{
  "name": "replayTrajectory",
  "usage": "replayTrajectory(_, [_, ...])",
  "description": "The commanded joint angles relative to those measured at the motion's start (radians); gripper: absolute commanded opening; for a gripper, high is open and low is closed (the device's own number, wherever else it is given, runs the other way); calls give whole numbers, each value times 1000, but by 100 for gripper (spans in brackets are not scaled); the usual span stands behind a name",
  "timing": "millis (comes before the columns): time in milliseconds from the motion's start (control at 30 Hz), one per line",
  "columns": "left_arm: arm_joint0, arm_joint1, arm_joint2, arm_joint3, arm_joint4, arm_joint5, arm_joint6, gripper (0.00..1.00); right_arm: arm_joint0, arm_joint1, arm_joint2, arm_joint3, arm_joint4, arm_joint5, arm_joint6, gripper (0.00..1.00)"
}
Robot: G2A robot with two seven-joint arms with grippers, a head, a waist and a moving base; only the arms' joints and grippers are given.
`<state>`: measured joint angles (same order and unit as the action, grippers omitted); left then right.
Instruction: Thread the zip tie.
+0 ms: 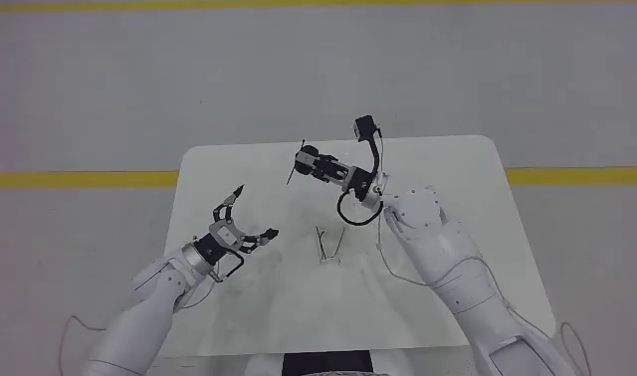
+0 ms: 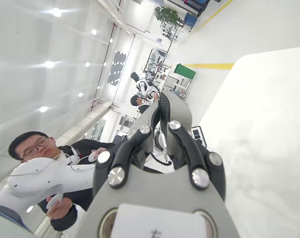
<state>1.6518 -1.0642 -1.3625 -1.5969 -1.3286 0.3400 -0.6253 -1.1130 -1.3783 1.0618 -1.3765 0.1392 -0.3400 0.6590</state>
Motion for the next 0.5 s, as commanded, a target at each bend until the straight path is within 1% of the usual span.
replayTrajectory(0, [3,-4,24,6,-86,0,1,100,-4,6,-6,-8,-85,0,-28,0])
replayTrajectory(67, [-1,-1,73,13,-224,0,4,100,-20,7,-5,-30,-102,0,-55,0])
replayTrajectory(100, [0,0,98,16,-241,0,-4,100,-25,7,-4,-37,-112,0,-62,0])
replayTrajectory(133, [2,-2,118,26,-241,0,-38,100,-31,8,-4,-47,-118,0,-68,0])
replayTrajectory(233, [3,-13,153,58,-241,0,-108,100,-44,10,-6,-61,-132,0,-75,0])
replayTrajectory(300, [1,-28,173,82,-241,0,-156,100,-49,11,-8,-67,-138,0,-82,0])
replayTrajectory(367, [-5,-44,181,104,-241,0,-186,100,-54,11,-10,-72,-142,0,-90,0])
replayTrajectory(433, [-12,-58,182,115,-241,0,-204,100,-57,12,-10,-74,-145,0,-95,0])
replayTrajectory(467, [-19,-63,176,120,-241,0,-202,100,-57,12,-10,-74,-145,0,-95,0])
